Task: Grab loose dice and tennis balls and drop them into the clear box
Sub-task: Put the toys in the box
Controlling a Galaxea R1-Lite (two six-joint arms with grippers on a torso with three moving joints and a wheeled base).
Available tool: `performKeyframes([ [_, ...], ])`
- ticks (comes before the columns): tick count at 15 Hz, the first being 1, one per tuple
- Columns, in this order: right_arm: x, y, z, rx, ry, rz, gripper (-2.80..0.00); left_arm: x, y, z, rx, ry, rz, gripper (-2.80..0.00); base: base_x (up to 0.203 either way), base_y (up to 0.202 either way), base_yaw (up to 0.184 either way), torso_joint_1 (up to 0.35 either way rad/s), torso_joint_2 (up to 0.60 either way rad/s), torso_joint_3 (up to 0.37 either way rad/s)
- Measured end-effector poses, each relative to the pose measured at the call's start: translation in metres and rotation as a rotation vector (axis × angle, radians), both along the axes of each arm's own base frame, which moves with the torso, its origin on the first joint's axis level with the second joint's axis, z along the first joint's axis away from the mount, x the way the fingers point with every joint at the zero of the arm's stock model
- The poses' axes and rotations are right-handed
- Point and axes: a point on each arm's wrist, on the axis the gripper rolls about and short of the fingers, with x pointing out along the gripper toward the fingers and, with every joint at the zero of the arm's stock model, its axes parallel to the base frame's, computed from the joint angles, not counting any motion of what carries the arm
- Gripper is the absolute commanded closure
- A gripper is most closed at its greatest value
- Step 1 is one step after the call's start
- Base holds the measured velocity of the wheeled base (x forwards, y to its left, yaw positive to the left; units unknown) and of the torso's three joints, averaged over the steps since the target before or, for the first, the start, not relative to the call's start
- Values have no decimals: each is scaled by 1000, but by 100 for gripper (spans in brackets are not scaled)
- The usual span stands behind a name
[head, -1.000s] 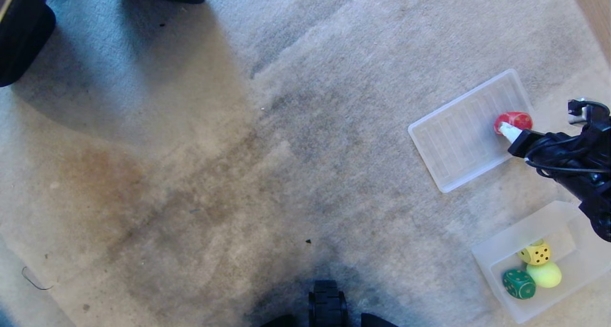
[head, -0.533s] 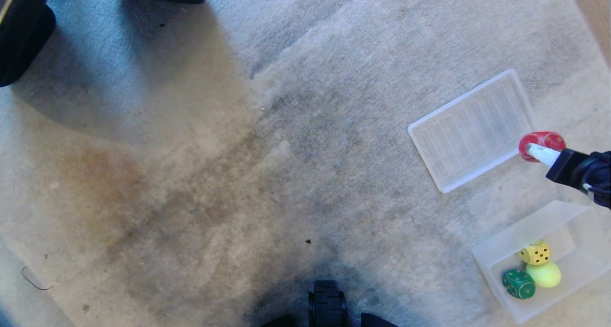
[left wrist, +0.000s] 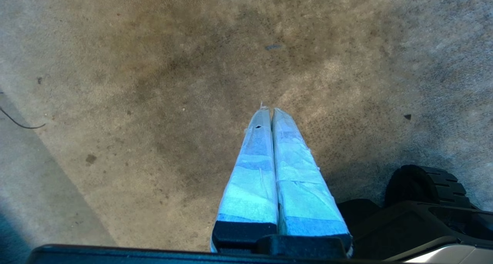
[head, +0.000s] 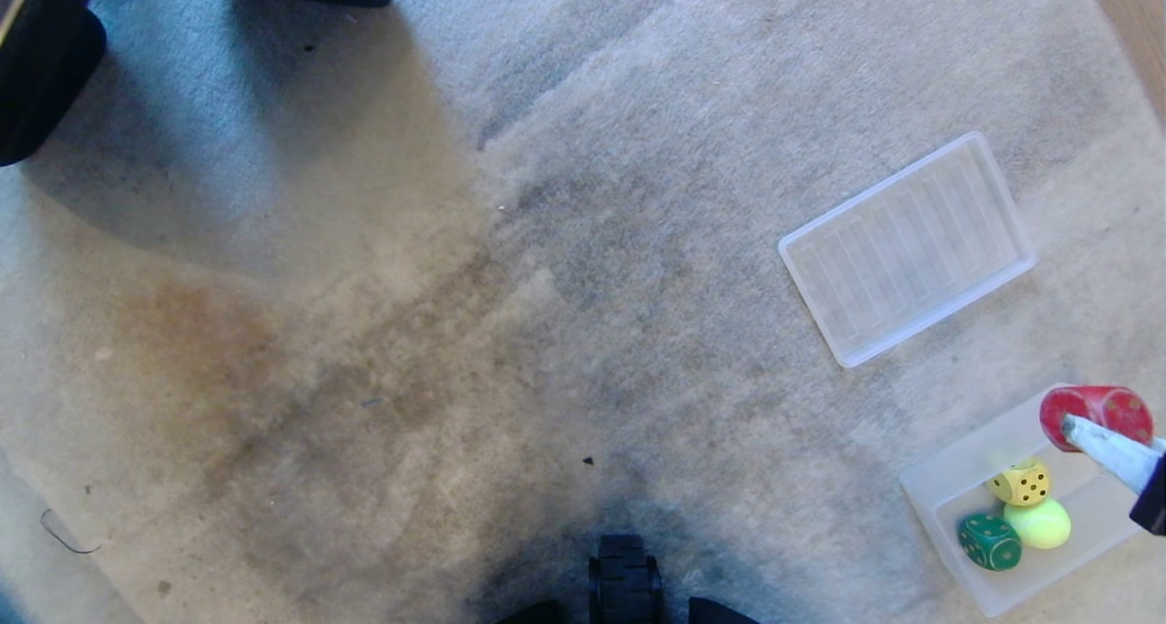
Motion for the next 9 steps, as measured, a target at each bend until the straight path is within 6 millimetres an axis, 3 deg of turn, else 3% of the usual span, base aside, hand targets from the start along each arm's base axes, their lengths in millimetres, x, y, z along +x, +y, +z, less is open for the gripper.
performKeyframes([
  [5,-77,13,-37,-52,121,55,0,0,0,0,0,0,0,0,0,0,0,0,0,0],
  [9,-113,14,-65,-112,106,67,0,0,0,0,0,0,0,0,0,0,0,0,0,0],
])
